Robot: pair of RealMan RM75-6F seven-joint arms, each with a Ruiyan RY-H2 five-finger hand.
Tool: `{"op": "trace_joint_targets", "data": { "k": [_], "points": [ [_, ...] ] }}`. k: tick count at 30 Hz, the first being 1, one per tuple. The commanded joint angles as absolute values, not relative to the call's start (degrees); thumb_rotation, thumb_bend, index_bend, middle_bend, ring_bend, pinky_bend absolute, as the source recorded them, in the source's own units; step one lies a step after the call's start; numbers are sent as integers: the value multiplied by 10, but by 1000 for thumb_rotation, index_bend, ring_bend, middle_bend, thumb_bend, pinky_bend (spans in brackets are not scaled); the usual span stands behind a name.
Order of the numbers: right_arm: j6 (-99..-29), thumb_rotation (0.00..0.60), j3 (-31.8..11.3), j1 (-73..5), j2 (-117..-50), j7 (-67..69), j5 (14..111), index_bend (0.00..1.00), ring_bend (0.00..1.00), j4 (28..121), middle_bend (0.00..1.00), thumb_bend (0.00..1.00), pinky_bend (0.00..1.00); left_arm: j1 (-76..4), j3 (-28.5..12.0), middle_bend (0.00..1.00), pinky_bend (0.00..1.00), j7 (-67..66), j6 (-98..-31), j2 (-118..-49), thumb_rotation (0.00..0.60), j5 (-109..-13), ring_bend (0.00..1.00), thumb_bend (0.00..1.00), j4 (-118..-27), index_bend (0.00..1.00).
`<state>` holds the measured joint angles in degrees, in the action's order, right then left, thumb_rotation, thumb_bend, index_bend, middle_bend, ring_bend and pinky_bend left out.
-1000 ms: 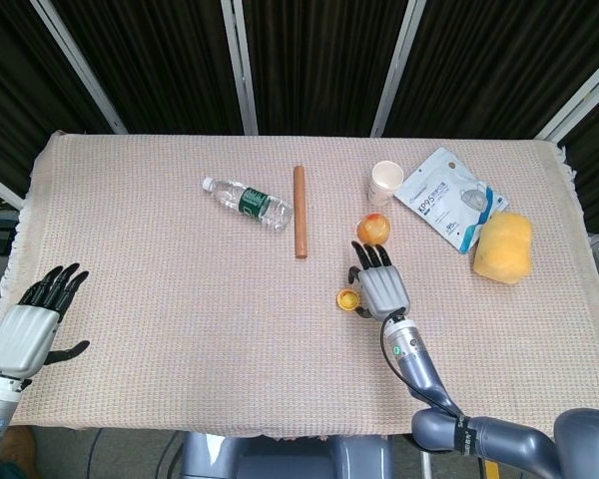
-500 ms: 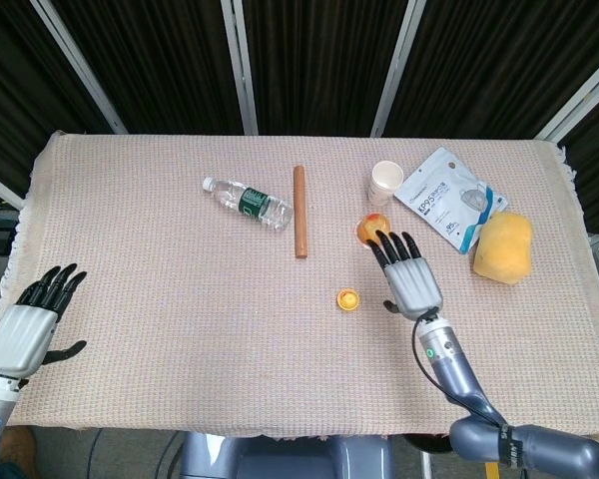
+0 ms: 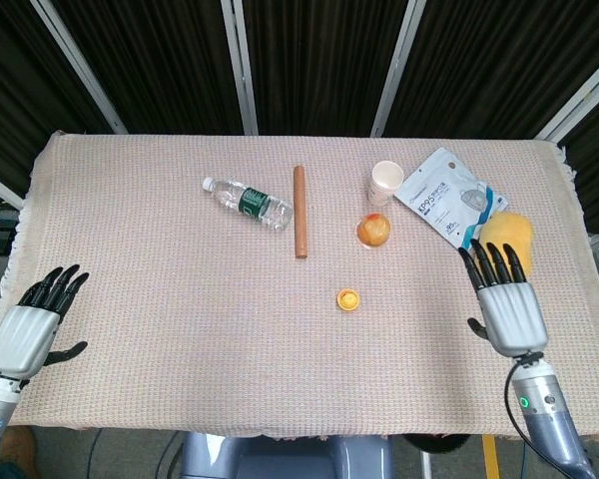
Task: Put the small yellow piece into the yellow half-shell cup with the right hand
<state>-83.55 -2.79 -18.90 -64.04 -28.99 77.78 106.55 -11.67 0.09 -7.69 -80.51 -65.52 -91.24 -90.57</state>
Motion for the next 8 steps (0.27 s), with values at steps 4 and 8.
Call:
{"op": "trace_joint_targets", "data": {
  "k": [4,8],
  "points": [
    [-882,600,-3,-133,-646,-211,801,0,0,1008,0,0,0,-117,-1,0,191,-82,-804,-655,600,-909,0,0,-909,0],
    [-887,600,-1,-120,-656,-187,808,0,0,974,0,0,0,-118,-6,0,191,-86,-807,-656,600,-905,0,0,-910,0]
  ]
}}
